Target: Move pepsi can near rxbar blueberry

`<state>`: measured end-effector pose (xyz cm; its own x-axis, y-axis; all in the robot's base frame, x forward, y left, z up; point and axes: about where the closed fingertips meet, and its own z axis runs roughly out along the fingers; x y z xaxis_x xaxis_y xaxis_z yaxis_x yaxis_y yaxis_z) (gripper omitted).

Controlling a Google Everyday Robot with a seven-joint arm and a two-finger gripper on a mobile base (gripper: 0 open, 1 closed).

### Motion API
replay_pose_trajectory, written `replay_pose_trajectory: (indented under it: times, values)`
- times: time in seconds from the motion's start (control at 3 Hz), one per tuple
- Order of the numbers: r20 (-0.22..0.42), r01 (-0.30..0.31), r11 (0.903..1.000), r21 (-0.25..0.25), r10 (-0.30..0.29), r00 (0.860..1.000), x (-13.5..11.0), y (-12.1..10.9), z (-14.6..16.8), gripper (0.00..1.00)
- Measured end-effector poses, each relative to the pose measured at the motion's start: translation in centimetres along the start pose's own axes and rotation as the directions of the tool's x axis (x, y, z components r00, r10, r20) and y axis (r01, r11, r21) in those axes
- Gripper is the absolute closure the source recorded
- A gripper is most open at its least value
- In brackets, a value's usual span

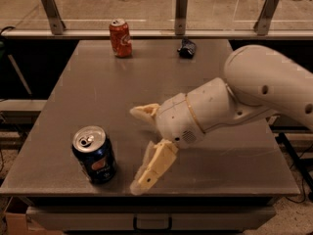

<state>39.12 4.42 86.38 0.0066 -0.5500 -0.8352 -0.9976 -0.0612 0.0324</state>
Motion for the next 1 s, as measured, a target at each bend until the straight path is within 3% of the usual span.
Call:
replay_pose_trajectory:
  times: [0.33,1.0]
  values:
    - [0.119,0.028,0.9993,-0.027,-0.024,0.993,-1.8,0.1,2.8,0.17]
    - [0.284,-0.029,0.9986,-0.043,0.040,0.958,-2.8,0.2,5.6,0.65]
